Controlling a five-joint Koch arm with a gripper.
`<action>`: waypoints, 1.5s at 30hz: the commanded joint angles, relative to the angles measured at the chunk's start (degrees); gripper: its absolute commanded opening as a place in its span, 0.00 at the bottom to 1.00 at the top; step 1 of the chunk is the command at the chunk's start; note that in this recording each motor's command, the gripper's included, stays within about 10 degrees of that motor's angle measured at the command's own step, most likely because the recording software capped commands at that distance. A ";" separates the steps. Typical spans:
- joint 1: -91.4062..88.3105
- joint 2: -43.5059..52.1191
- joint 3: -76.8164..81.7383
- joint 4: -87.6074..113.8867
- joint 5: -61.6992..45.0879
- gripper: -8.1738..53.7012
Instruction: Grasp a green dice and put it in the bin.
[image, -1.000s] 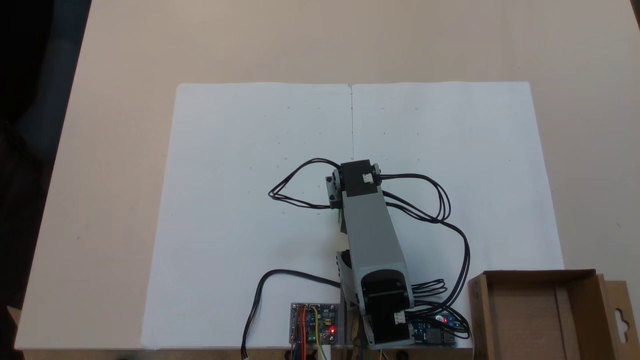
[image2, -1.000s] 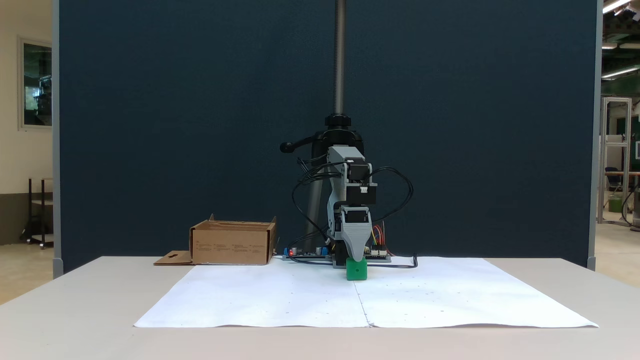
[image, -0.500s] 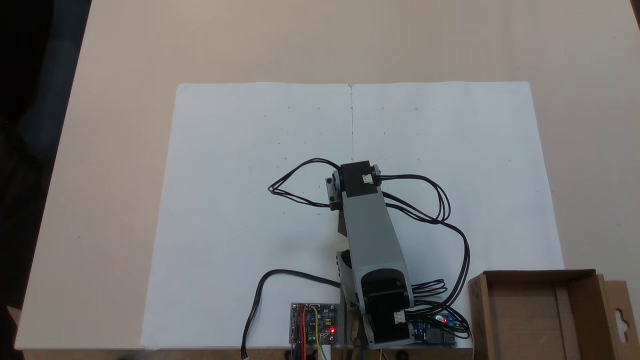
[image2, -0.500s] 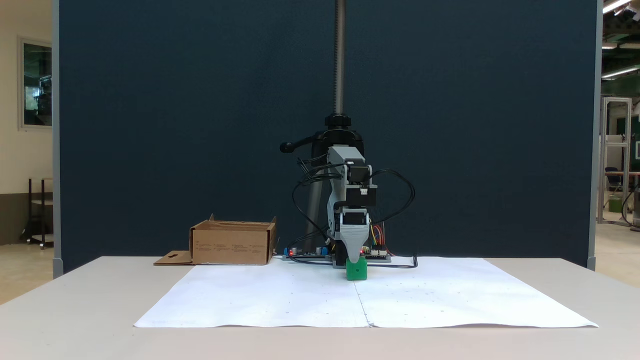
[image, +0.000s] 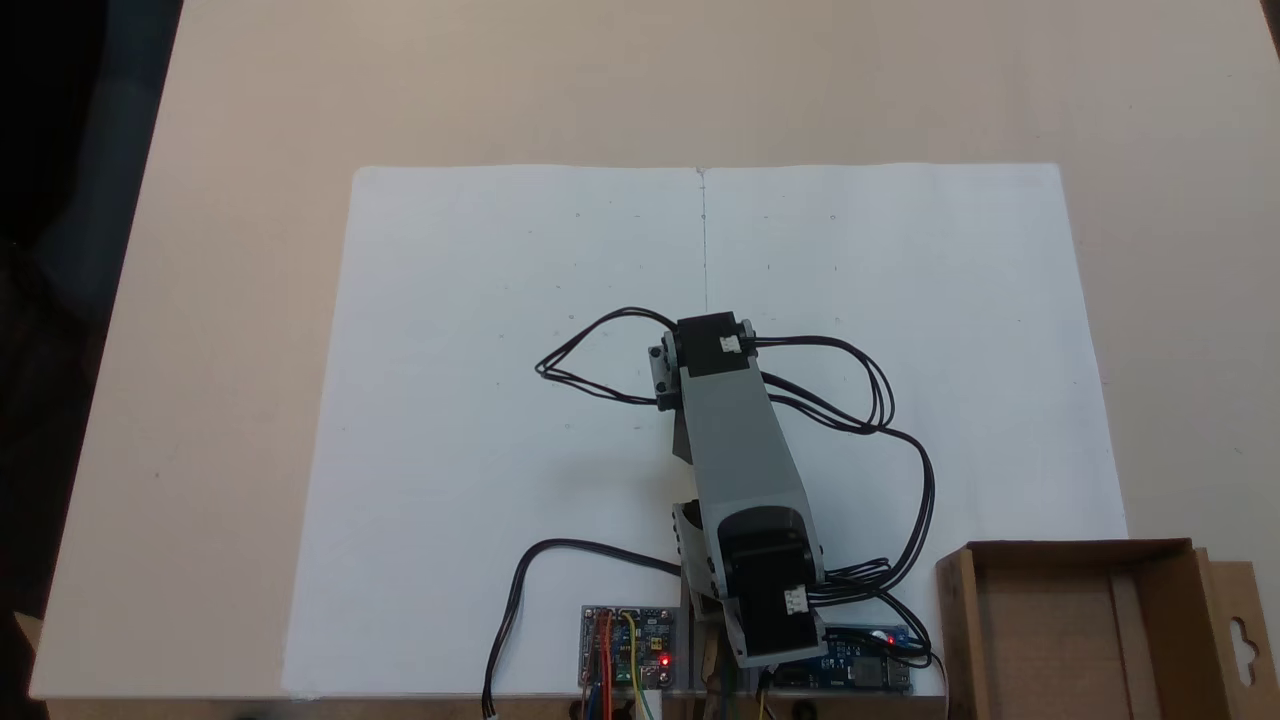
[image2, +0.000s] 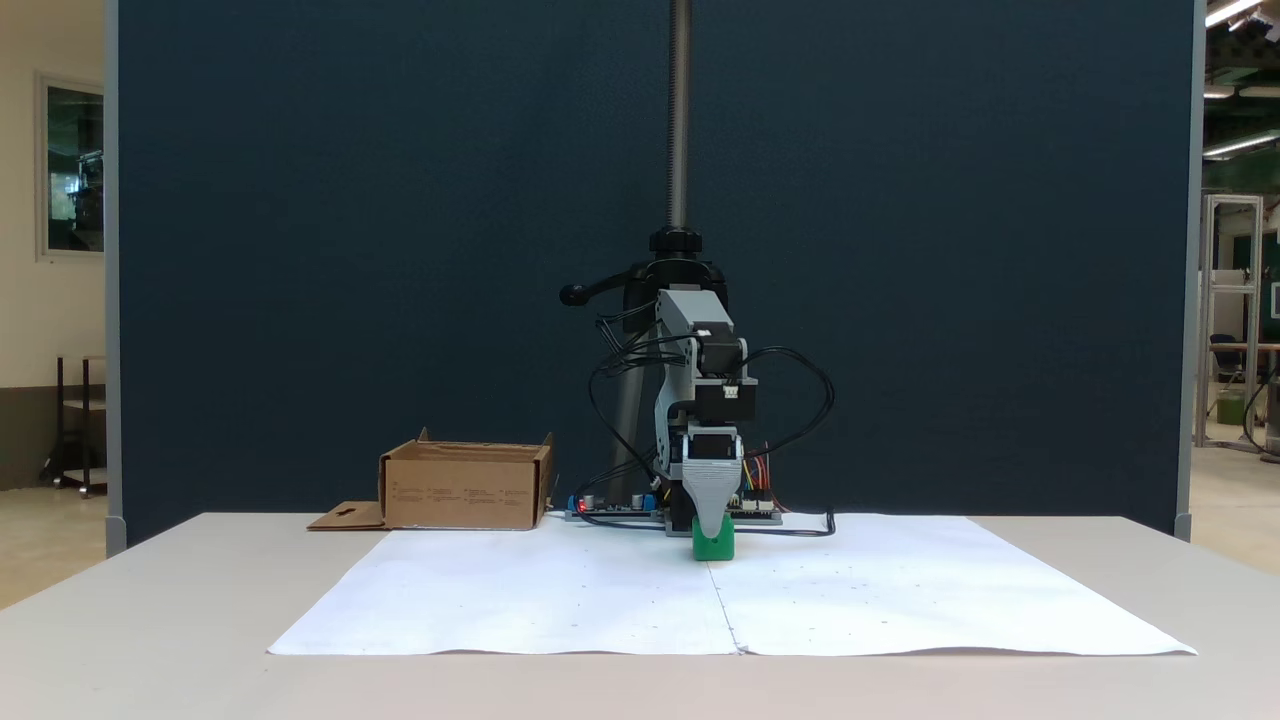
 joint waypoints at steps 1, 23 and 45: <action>-1.14 -0.18 -1.14 -1.58 3.52 0.81; -3.69 -2.72 -0.62 -2.37 9.84 0.80; -3.34 -7.21 0.09 -5.98 9.84 0.75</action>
